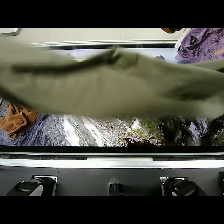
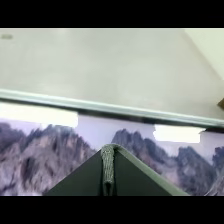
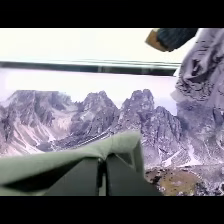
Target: Fold the clothes and pants, and hang the long-sleeved shirts on hangers.
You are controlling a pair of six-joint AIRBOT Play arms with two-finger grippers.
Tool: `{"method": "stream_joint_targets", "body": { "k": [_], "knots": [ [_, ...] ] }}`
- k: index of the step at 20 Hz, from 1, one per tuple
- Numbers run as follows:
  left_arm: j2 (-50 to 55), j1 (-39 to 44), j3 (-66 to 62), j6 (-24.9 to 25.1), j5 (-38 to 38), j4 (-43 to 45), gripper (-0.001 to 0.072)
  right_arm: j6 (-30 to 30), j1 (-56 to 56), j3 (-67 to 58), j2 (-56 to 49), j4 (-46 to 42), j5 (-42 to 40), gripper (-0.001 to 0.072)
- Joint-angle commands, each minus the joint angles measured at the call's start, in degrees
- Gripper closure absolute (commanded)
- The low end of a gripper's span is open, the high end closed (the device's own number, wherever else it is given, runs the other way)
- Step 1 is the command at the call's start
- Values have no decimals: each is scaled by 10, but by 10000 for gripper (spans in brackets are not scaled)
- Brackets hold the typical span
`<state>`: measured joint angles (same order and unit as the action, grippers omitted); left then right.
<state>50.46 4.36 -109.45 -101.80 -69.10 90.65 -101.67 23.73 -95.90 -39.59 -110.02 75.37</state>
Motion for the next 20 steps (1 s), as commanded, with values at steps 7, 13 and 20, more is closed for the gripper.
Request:
{"method": "stream_joint_targets", "body": {
  "k": [7, 13, 20],
  "knots": [
    [101, 0, 266, -63, 21, 25, 692, -143, 0, 31, -295, -6, -47, 683],
    [358, -1, 314, -72, 151, 23, 690, -244, -21, 30, -560, 40, -141, 676],
    [450, -43, 216, -100, 81, 13, 442, -112, -181, 30, -590, 429, -170, 401]
  ]
}}
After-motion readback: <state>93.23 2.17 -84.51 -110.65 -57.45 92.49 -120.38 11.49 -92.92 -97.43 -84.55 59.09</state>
